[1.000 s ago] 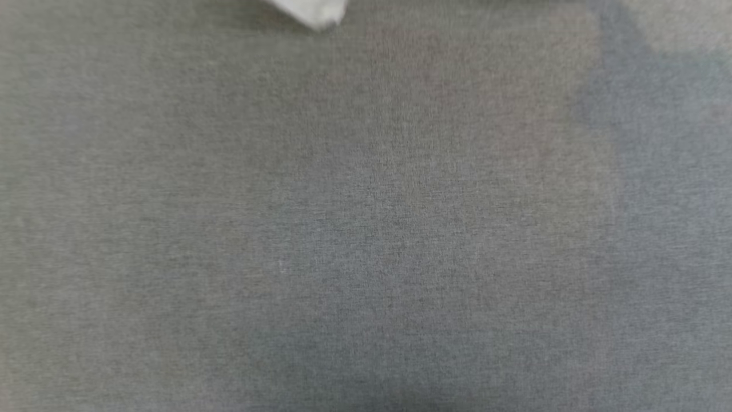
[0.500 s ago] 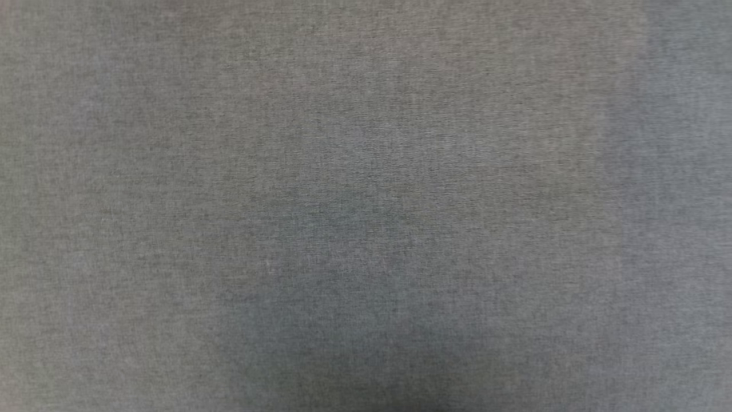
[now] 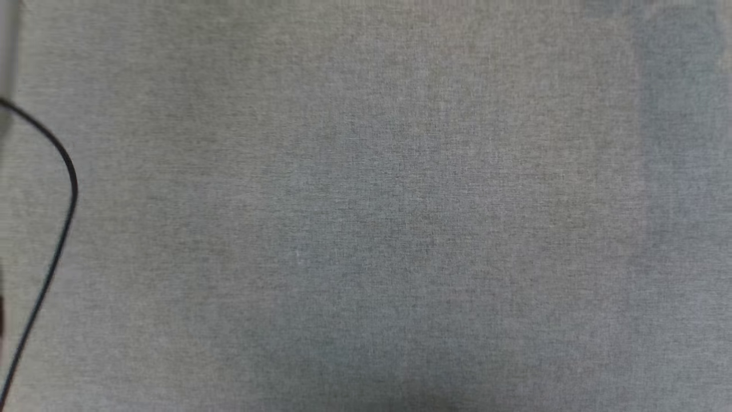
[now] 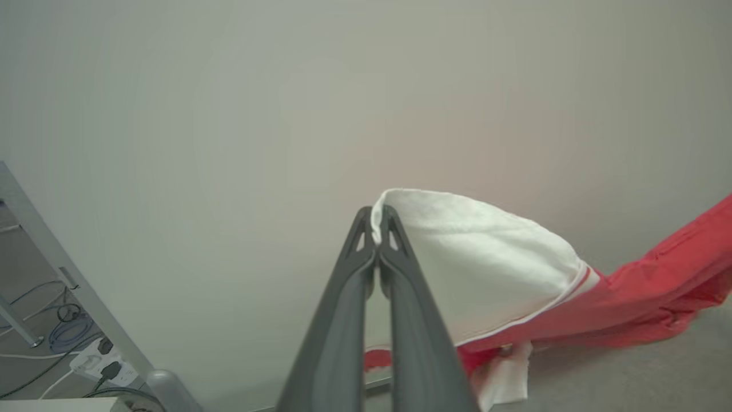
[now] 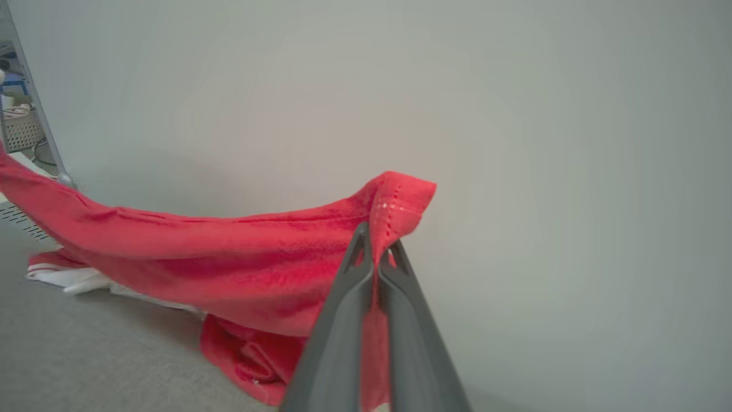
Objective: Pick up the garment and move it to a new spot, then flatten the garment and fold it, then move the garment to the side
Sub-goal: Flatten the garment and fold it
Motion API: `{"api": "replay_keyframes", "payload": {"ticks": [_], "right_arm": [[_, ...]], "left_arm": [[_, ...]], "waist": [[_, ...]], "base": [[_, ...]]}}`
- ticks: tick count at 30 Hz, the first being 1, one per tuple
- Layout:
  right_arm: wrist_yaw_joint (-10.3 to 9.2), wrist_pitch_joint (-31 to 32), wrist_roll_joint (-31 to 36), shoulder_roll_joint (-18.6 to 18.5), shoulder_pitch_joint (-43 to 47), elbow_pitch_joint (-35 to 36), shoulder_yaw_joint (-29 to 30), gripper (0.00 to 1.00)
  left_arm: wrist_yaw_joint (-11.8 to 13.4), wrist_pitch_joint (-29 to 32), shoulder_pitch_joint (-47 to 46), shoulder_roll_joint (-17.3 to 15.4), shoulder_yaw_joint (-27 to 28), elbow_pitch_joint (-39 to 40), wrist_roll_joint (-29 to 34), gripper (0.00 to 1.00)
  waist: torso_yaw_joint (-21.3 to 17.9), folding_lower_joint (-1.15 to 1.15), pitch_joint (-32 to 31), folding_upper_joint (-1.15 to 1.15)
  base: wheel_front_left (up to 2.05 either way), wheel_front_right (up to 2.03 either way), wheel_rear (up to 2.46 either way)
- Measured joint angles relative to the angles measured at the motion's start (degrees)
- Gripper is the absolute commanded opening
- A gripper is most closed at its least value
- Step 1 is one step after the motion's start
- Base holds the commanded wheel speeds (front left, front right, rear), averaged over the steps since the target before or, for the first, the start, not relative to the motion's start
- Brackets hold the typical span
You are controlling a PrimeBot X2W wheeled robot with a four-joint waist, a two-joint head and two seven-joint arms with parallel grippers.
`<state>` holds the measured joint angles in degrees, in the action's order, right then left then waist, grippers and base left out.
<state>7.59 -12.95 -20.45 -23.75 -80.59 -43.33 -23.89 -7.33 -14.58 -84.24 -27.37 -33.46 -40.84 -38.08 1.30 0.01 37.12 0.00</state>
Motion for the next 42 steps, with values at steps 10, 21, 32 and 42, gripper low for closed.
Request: {"api": "replay_keyframes", "payload": {"ticks": [10, 21, 32, 42], "right_arm": [[-0.02, -1.5, -8.0, -1.9, 22.0, 3.8, -5.9, 0.0], [-0.03, 3.4, -19.7, -7.6, 40.8, 7.4, -13.8, 0.0], [-0.03, 7.7, -30.0, -9.9, 54.4, 11.0, -13.6, 0.0], [-0.03, 8.1, -34.3, -11.2, 66.6, 13.5, -7.4, 0.0]], "left_arm": [[3.7, -0.1, 33.2, -1.3, -1.6, 14.0, 0.6, 0.0], [9.6, 5.5, 60.4, -6.3, -5.9, 24.6, -3.4, 0.0], [14.1, 8.8, 73.5, -12.1, -7.4, 36.3, -5.0, 0.0], [16.5, 11.2, 81.1, -15.0, -10.6, 45.2, -5.4, 0.0]], "waist": [[1.5, -0.01, -10.6, 0.0], [2.8, -0.02, -21.6, 0.0], [3.9, -0.02, -30.7, 0.0], [4.3, -0.01, -37.0, 0.0]], "base": [[0.0, 0.0, 0.0], [0.0, 0.0, 0.0], [0.0, 0.0, 0.0], [0.0, 0.0, 0.0]]}}
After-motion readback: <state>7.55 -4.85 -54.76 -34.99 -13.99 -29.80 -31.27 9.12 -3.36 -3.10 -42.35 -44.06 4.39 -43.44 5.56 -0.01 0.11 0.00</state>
